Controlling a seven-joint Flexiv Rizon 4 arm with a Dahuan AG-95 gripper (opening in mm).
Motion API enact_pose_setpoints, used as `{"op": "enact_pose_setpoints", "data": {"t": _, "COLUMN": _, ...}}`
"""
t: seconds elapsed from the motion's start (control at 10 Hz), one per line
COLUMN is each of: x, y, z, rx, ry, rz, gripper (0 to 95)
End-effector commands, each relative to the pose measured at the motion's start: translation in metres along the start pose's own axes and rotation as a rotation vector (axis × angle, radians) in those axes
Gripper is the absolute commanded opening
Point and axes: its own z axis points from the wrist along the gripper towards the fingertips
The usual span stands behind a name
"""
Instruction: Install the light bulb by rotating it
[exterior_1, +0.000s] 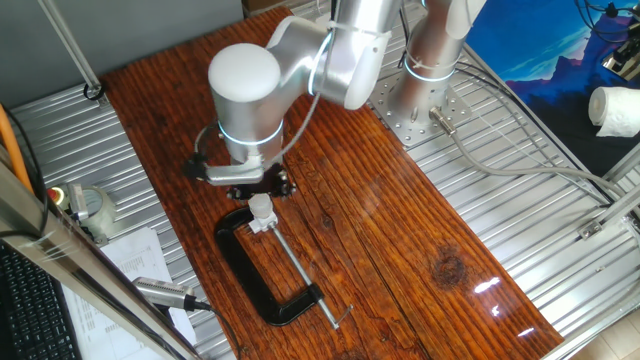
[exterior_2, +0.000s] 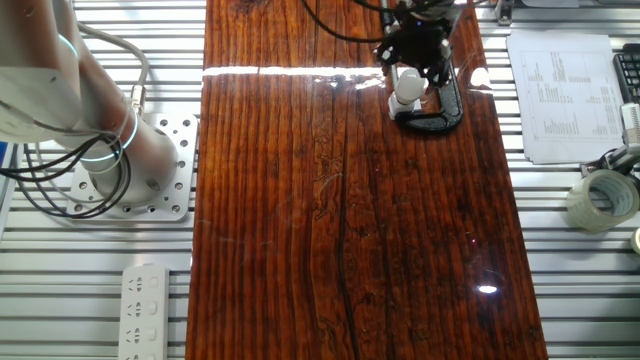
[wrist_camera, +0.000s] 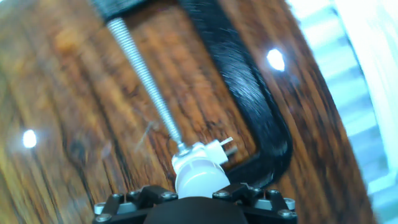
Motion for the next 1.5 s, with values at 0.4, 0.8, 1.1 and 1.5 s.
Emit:
{"op": "enact_pose_setpoints", "data": {"t": 0.4, "x": 0.002, "y": -0.005, "z": 0.014, "rx": 0.023, "ry": -0.113, "rz": -0.677, "gripper": 76.0}}
{"op": "enact_pose_setpoints", "data": {"t": 0.8, "x": -0.003, "y": -0.005, "z": 0.014, "rx": -0.027, "ry": -0.133, "rz": -0.738, "gripper": 76.0}}
{"op": "enact_pose_setpoints", "data": {"t": 1.1, "x": -0.009, "y": -0.003, "z": 0.016, "rx": -0.055, "ry": -0.121, "rz": -0.751, "gripper": 76.0}}
{"op": "enact_pose_setpoints", "data": {"t": 1.5, "x": -0.009, "y": -0.003, "z": 0.016, "rx": -0.087, "ry": -0.111, "rz": -0.734, "gripper": 76.0}}
